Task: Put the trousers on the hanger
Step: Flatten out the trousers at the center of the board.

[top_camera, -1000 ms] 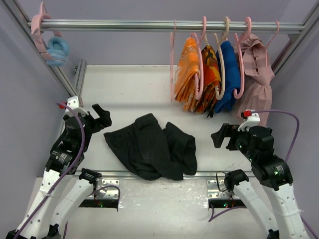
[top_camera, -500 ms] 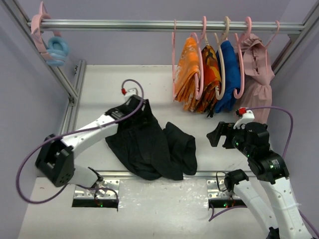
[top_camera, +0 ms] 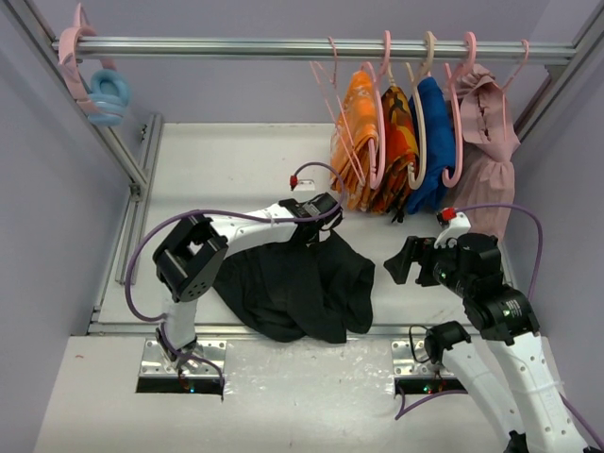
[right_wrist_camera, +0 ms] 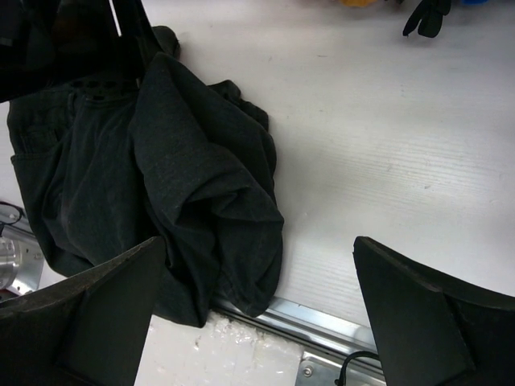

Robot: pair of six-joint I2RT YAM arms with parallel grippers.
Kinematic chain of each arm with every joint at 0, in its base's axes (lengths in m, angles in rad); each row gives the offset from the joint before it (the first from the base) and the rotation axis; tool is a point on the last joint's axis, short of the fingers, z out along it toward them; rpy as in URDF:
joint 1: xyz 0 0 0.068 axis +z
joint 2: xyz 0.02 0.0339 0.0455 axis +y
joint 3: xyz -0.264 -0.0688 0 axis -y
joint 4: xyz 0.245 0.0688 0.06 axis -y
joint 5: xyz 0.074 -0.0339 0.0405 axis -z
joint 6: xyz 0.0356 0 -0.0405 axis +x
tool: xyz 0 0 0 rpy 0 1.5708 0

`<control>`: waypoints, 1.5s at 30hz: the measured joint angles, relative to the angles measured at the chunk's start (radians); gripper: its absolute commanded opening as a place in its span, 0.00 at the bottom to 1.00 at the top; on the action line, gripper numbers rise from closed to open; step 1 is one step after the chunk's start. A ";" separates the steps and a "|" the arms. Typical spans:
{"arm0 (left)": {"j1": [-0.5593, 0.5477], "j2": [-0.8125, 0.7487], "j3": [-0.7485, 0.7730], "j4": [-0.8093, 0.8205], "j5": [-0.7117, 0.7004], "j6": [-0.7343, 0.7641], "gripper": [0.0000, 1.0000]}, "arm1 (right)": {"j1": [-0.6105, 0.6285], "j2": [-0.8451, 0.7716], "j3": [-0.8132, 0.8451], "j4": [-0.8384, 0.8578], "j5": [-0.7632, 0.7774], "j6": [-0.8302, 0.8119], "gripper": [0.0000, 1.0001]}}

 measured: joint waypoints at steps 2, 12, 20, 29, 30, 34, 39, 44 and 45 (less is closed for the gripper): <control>-0.002 0.001 -0.003 -0.034 -0.023 -0.009 0.59 | 0.000 0.000 0.000 0.001 -0.007 0.000 0.99; -0.002 -0.099 -0.028 -0.070 -0.068 0.016 0.00 | 0.000 0.000 -0.015 0.041 -0.032 0.000 0.99; -0.002 -0.278 -0.010 -0.219 -0.187 0.020 0.00 | 0.000 0.025 -0.080 0.136 -0.155 0.002 0.99; -0.003 -0.668 0.192 -0.415 -0.327 0.012 0.00 | 0.223 0.351 -0.256 0.467 -0.457 0.024 0.99; -0.003 -0.693 0.224 -0.425 -0.335 0.019 0.00 | 0.304 0.377 -0.251 0.484 -0.434 0.011 0.99; -0.003 -0.746 0.354 -0.483 -0.373 0.038 0.00 | 0.574 0.462 -0.215 0.535 -0.275 -0.066 0.99; -0.003 -0.704 0.520 -0.574 -0.445 0.070 0.00 | 0.812 0.546 -0.165 0.629 -0.025 -0.193 0.99; -0.003 -0.648 0.638 -0.634 -0.489 0.116 0.00 | 0.904 0.592 -0.167 0.743 0.267 -0.285 0.97; -0.003 -0.638 0.659 -0.637 -0.498 0.126 0.00 | 0.911 0.616 -0.164 0.763 0.338 -0.300 0.97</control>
